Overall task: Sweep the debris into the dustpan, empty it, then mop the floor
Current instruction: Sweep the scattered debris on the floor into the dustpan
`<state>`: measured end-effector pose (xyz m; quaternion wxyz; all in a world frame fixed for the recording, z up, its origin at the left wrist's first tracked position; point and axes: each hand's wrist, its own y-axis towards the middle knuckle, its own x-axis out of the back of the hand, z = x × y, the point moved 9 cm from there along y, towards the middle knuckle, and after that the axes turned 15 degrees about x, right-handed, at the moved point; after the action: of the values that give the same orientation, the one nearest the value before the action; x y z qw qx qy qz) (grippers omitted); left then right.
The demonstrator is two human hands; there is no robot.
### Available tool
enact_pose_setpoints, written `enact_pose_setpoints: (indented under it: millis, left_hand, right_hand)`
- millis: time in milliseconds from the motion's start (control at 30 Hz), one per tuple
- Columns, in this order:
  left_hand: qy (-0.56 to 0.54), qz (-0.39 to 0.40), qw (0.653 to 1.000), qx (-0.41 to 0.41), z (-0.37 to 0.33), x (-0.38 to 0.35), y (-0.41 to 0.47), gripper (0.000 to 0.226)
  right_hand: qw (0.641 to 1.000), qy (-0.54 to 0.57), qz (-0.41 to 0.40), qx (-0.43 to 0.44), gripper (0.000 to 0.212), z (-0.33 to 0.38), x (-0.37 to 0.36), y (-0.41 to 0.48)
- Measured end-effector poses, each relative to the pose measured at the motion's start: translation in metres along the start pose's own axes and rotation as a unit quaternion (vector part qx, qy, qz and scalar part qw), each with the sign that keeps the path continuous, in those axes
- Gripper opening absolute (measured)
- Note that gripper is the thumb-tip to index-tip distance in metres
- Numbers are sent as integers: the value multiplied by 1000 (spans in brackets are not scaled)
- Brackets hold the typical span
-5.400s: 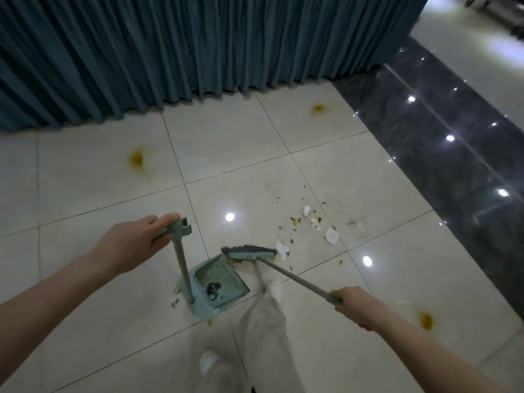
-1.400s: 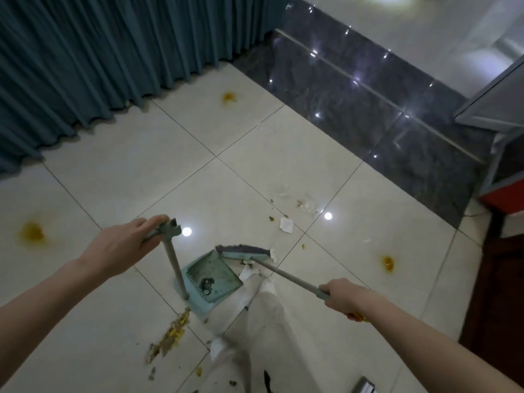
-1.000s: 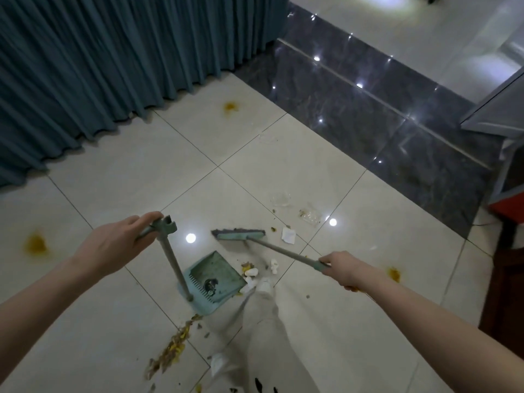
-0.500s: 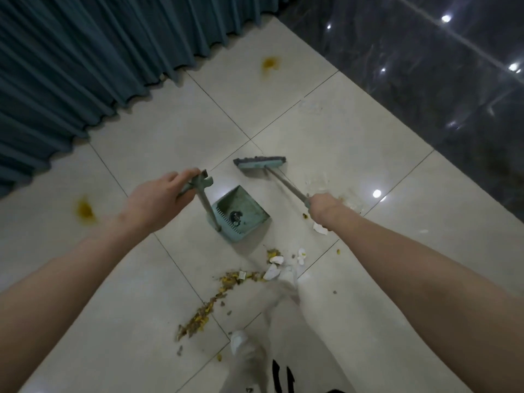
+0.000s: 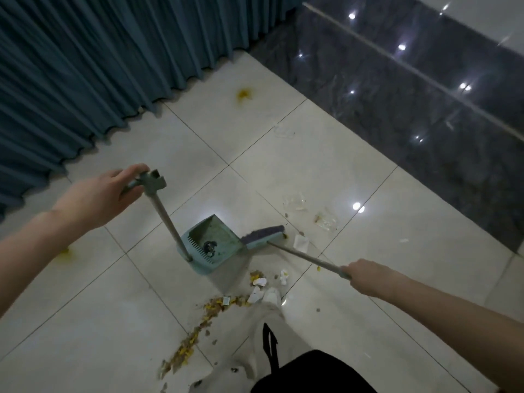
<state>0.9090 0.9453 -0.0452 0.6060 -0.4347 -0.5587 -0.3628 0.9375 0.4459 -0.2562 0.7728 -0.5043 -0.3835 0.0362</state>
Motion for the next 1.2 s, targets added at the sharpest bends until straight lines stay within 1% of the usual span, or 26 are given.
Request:
enact_pose_setpoints:
  millis: [67,267,500,600,733,900,1000,1067,1200]
  left_hand:
    - [5,-3,1000,3,0,4,5,46]
    - [12,-23,999,-26,-15,8,23,46]
    - [21,-37,999,-34,-44,27,64,48]
    - [12,-37,998,-49,-62,33,86,48]
    - [-8,-29,996,-82,-85,28,135,49]
    - [7,-27,991,-132,-123,13,212,49]
    - [16,-1,987,-160,-134,-6,264,50]
    - [1,25,984,-175,-133,-19,296,51]
    - [-34,75,985,-152,-128,-41,364,48]
  right_hand:
    - [1000,-11,-6,-5,30,-9,3,-12]
    - [999,22,-43,-24,26,-33,31,-31]
    - [983,106,-128,-80,26,-54,86,-23]
    - [968,151,-174,-101,19,-61,119,-16]
    - [941,217,-223,-135,33,-74,168,-3]
    - [899,292,-281,-167,30,-97,235,34]
    - [873,337,-296,-193,28,-109,279,60]
    - [861,359,-300,-201,28,-116,313,80]
    - [852,370,-299,-217,30,-137,382,131]
